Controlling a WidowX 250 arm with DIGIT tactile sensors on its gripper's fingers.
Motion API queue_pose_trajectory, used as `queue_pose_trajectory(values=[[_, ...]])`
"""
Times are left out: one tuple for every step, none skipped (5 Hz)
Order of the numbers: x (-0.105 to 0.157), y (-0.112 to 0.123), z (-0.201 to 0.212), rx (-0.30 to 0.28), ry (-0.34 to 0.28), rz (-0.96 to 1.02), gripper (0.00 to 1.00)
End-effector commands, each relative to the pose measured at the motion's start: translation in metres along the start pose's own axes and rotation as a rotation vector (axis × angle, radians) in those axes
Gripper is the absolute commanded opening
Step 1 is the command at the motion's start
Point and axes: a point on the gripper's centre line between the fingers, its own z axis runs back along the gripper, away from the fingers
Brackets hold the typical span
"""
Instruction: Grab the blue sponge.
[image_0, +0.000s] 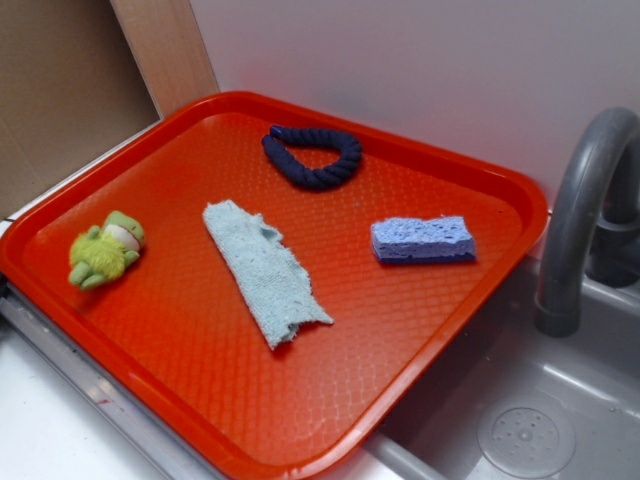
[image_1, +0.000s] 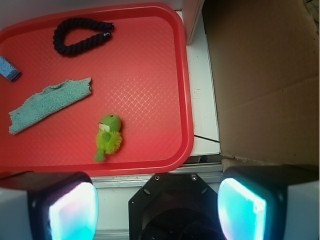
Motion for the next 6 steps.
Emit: queue_pose_trajectory(values=[[0.000,0.000,0.000,0.000,0.000,0.000,1.00],[0.013,-0.015,-0.005,-0.001,-0.015,-0.063,1.00],[0.031,-0.041,-0.011,0.003,-0.027,-0.158,1.00],[0.047,-0.074,-0.013,-0.029,-0.089,-0.275,1.00],[0.072,-0.122,-0.027,-0.060,-0.192,-0.442,1.00],[0.093,-0.159,-0.053,-0.070,-0.175,-0.551,1.00]])
